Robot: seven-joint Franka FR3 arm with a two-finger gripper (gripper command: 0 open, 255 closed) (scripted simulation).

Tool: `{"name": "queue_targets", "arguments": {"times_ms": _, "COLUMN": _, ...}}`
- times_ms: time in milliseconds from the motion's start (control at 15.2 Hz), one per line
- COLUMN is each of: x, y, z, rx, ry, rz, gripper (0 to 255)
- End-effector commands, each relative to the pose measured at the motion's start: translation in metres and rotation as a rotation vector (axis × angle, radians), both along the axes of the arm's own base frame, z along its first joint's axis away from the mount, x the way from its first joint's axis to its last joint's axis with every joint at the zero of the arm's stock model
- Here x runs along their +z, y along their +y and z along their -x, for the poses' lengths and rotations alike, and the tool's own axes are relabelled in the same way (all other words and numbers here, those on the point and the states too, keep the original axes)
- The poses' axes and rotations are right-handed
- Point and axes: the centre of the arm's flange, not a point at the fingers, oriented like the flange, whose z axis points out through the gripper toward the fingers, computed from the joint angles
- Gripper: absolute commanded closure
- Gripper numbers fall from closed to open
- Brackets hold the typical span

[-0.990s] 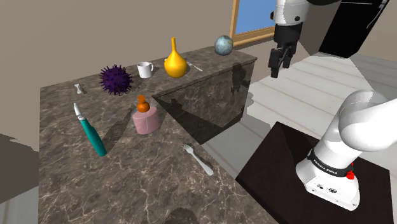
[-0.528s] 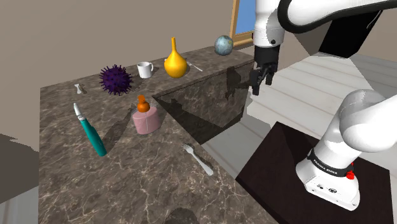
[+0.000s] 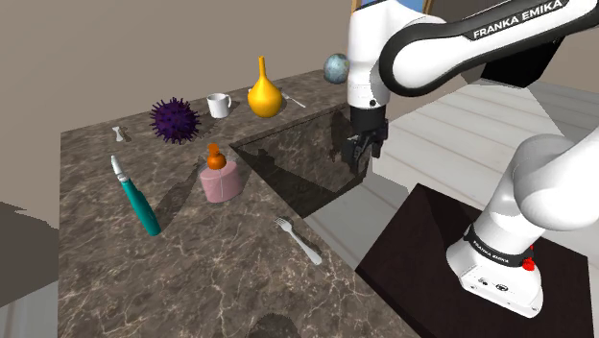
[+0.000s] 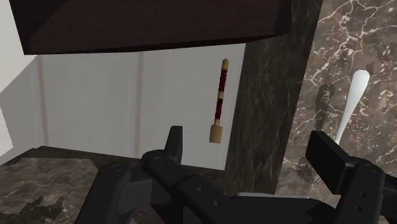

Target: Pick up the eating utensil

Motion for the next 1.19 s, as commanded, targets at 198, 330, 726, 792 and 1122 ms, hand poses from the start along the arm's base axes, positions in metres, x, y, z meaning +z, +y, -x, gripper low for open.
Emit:
{"name": "queue_targets", "arguments": {"times_ms": 198, "x": -0.045, "y": 0.045, "z": -0.017, "rx": -0.010, "ry": 0.002, "rz": -0.016, "gripper": 0}}
{"name": "queue_targets", "arguments": {"times_ms": 330, "x": -0.061, "y": 0.064, "z": -0.025, "rx": -0.014, "ry": 0.004, "rz": -0.022, "gripper": 0}}
{"name": "queue_targets", "arguments": {"times_ms": 726, "x": -0.110, "y": 0.118, "z": -0.049, "rx": -0.025, "ry": 0.007, "rz": -0.041, "gripper": 0}}
{"name": "queue_targets", "arguments": {"times_ms": 792, "x": -0.118, "y": 0.128, "z": -0.053, "rx": -0.027, "ry": 0.008, "rz": -0.044, "gripper": 0}}
{"name": "queue_targets", "arguments": {"times_ms": 1122, "x": -0.155, "y": 0.170, "z": -0.072, "rx": -0.036, "ry": 0.010, "rz": -0.058, "gripper": 0}}
